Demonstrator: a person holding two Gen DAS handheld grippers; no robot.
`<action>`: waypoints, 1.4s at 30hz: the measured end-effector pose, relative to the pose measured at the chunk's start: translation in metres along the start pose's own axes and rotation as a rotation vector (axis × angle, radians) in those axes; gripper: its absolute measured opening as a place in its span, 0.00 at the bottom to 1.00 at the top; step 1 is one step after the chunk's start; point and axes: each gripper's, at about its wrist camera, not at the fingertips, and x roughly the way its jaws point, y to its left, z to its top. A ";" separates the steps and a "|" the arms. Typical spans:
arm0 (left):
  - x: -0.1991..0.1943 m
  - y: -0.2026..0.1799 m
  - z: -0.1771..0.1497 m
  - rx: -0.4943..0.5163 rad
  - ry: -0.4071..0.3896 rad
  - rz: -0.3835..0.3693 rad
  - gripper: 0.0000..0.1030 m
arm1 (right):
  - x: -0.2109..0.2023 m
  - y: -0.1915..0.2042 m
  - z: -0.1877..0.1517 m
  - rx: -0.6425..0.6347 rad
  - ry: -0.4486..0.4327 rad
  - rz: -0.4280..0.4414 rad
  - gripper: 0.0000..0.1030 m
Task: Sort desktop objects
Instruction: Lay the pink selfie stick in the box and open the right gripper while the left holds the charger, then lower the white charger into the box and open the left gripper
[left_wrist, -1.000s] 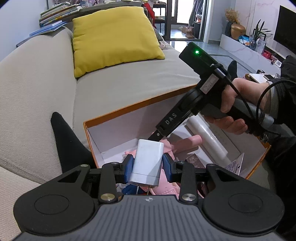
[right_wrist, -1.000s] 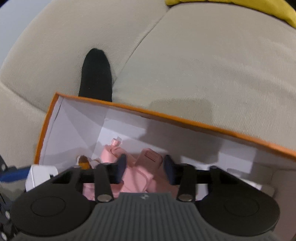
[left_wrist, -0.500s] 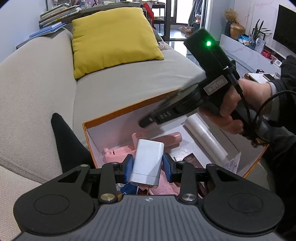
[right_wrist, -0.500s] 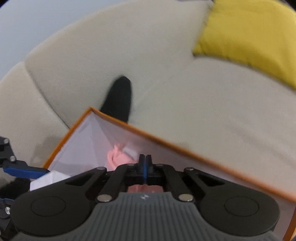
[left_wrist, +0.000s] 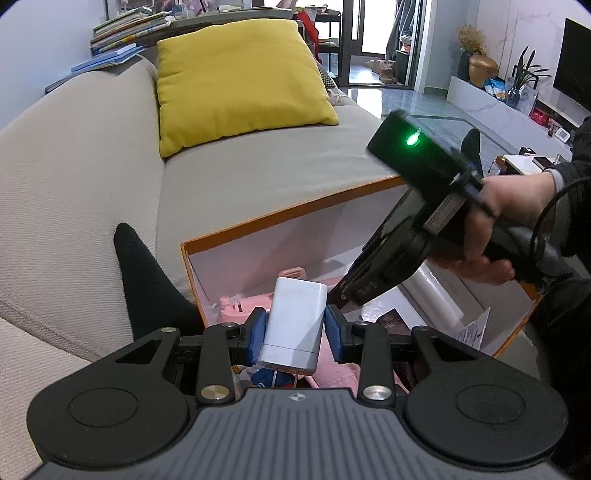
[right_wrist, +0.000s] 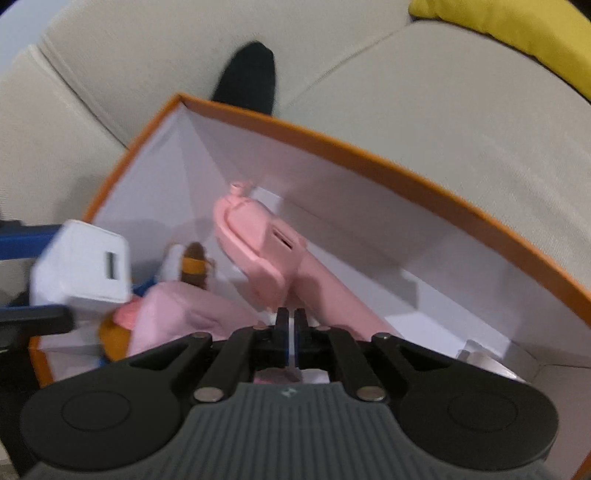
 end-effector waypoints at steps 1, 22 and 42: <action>0.000 0.000 0.000 0.001 0.001 0.000 0.39 | 0.005 -0.001 0.002 0.012 0.012 0.002 0.04; -0.005 -0.005 0.002 -0.017 -0.021 -0.035 0.39 | -0.015 -0.023 0.005 0.096 -0.063 -0.049 0.05; 0.082 -0.085 0.042 0.129 0.187 -0.263 0.39 | -0.111 -0.015 -0.100 -0.190 -0.129 -0.217 0.08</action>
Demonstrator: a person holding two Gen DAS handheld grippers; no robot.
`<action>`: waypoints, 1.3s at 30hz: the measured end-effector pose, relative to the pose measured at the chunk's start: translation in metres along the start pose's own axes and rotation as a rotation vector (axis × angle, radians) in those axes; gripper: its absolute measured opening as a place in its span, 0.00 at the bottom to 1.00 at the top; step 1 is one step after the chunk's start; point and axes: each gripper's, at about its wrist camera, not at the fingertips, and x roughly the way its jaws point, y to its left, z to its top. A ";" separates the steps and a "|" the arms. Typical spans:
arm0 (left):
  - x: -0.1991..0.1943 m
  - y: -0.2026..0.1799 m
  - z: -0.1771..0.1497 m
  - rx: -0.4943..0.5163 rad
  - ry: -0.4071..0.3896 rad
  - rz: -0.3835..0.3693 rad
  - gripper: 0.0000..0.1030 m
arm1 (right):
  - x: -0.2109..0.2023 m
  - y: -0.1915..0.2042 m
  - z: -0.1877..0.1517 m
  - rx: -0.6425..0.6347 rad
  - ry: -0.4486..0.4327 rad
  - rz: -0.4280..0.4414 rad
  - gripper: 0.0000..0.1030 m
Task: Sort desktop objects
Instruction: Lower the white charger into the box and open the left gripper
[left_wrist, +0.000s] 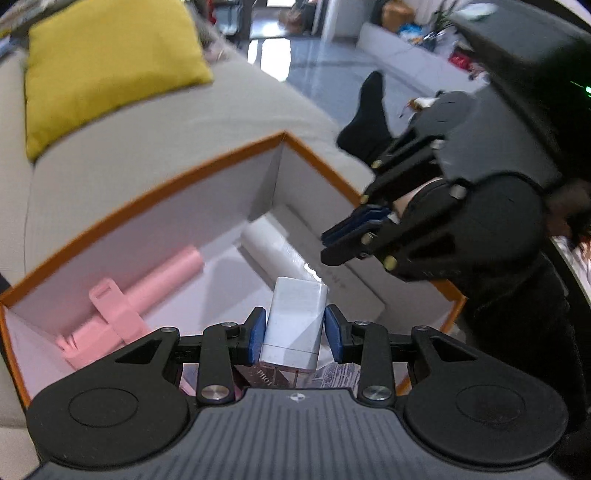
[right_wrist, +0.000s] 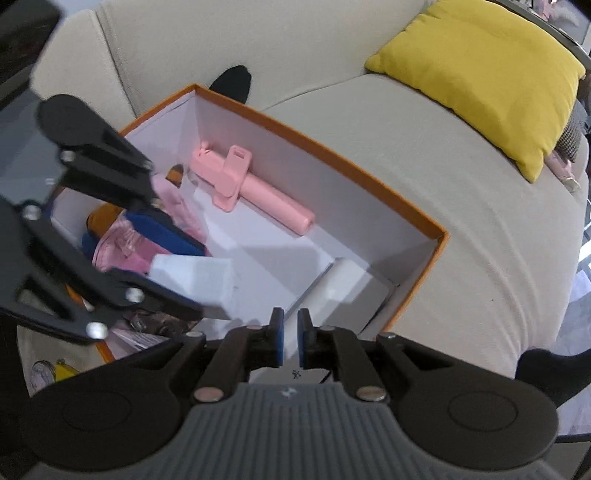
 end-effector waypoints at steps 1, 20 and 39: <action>0.004 0.003 0.004 -0.018 0.012 0.001 0.39 | 0.001 -0.001 0.001 -0.001 -0.002 0.000 0.08; 0.077 0.016 -0.001 -0.293 0.260 -0.049 0.36 | 0.023 -0.002 0.004 -0.055 0.021 -0.069 0.13; 0.008 0.036 -0.021 -0.272 0.061 -0.010 0.36 | 0.034 0.014 0.005 -0.328 0.088 -0.023 0.43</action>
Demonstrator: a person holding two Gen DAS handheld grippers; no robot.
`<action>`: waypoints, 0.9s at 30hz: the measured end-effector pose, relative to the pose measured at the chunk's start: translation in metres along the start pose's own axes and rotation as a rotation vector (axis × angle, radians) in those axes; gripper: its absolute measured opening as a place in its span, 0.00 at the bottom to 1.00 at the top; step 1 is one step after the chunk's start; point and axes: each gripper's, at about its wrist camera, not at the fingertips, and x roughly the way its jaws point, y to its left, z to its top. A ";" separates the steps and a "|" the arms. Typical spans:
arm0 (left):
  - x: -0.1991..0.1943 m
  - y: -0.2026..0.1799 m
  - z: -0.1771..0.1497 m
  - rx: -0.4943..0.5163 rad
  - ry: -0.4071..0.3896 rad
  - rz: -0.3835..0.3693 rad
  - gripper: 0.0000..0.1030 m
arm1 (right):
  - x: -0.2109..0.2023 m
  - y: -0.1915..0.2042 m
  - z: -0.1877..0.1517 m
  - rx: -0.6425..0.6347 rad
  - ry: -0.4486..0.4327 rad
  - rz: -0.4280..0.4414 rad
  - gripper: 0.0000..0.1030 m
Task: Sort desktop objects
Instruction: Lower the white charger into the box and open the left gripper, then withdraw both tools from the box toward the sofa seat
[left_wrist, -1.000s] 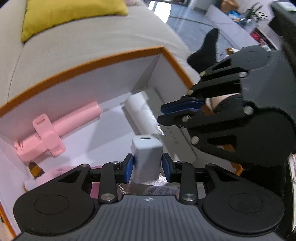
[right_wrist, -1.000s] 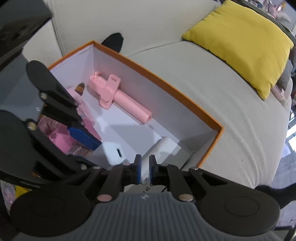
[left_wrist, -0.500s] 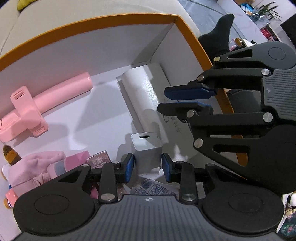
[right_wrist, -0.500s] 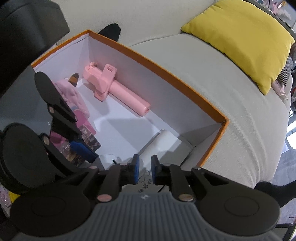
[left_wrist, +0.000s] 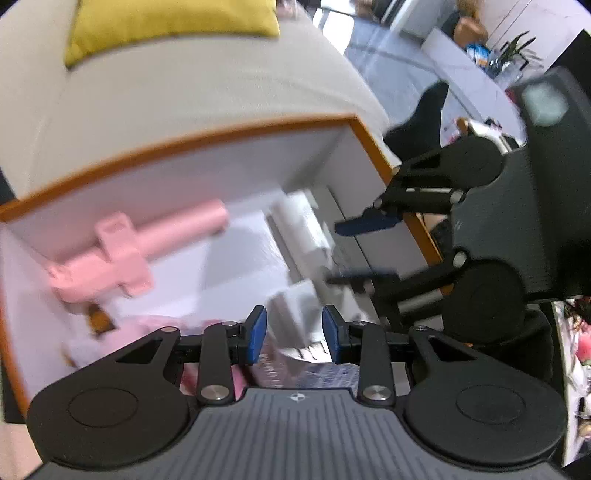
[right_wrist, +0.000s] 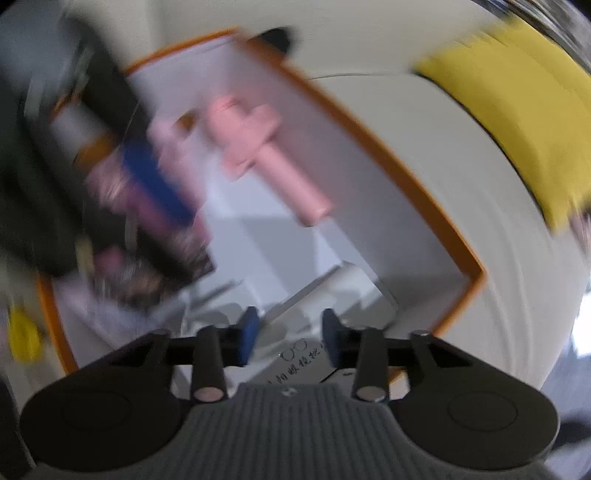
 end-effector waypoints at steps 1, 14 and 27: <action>-0.006 0.001 -0.003 0.002 -0.015 0.006 0.36 | 0.003 0.006 0.001 -0.088 0.018 0.014 0.43; -0.039 0.017 -0.024 -0.003 -0.063 0.056 0.36 | 0.042 0.039 0.009 -0.505 0.134 0.127 0.61; -0.044 0.030 -0.033 -0.046 -0.082 0.038 0.36 | 0.044 0.053 0.008 -0.775 0.091 0.209 0.38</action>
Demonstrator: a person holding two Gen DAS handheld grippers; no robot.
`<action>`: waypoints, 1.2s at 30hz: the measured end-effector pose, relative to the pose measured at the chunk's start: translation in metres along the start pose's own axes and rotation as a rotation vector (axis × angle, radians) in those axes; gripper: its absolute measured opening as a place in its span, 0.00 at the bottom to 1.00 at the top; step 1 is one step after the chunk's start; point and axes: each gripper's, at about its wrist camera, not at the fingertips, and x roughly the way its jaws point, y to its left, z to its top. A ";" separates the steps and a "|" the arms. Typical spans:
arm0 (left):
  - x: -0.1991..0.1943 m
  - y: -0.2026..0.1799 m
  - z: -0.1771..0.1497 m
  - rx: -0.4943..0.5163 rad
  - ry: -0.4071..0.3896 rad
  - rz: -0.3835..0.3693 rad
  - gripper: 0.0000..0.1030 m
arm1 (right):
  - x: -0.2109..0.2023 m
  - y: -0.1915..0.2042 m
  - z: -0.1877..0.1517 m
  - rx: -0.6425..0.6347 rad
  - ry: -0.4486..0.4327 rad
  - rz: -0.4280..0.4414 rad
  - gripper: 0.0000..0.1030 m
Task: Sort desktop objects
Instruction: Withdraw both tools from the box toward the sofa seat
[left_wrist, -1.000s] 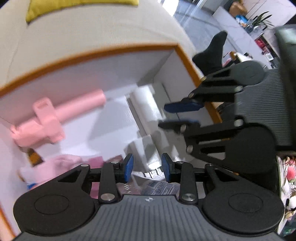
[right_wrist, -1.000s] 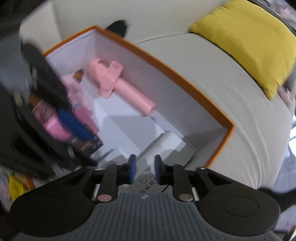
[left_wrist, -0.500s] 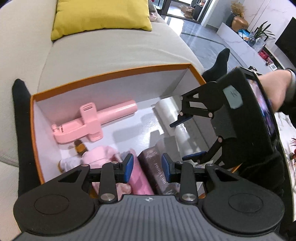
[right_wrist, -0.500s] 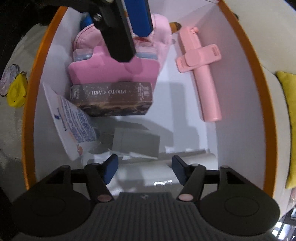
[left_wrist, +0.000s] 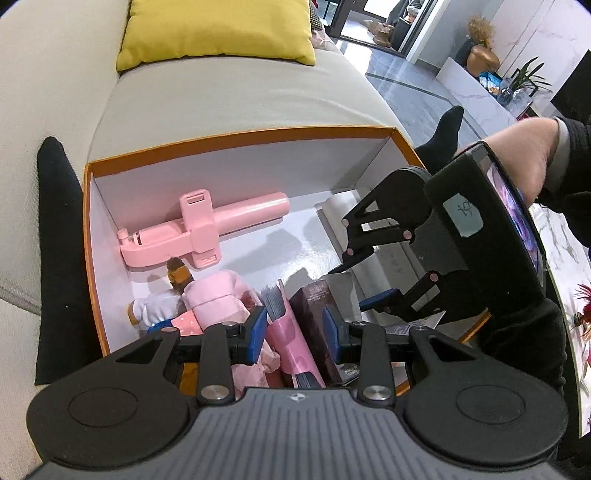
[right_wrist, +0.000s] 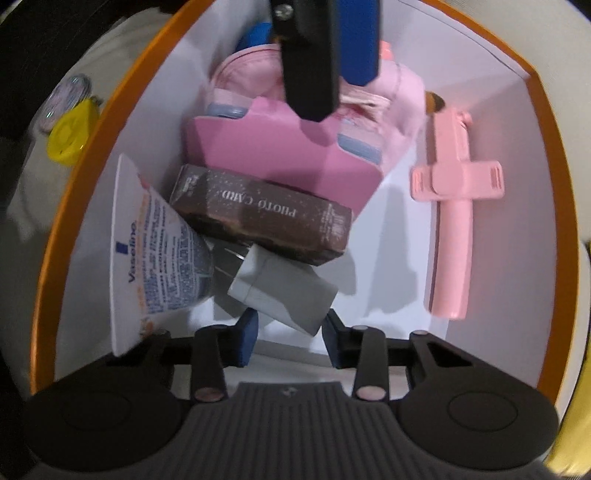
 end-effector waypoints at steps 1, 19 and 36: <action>0.000 0.001 0.000 -0.001 -0.001 -0.001 0.36 | 0.000 -0.001 0.000 -0.014 0.000 0.009 0.37; -0.011 -0.004 -0.009 0.004 -0.018 0.006 0.36 | -0.017 0.022 0.002 -0.142 -0.004 -0.055 0.41; -0.091 -0.056 -0.101 0.064 -0.095 0.055 0.36 | -0.154 0.053 -0.006 0.565 -0.299 -0.426 0.45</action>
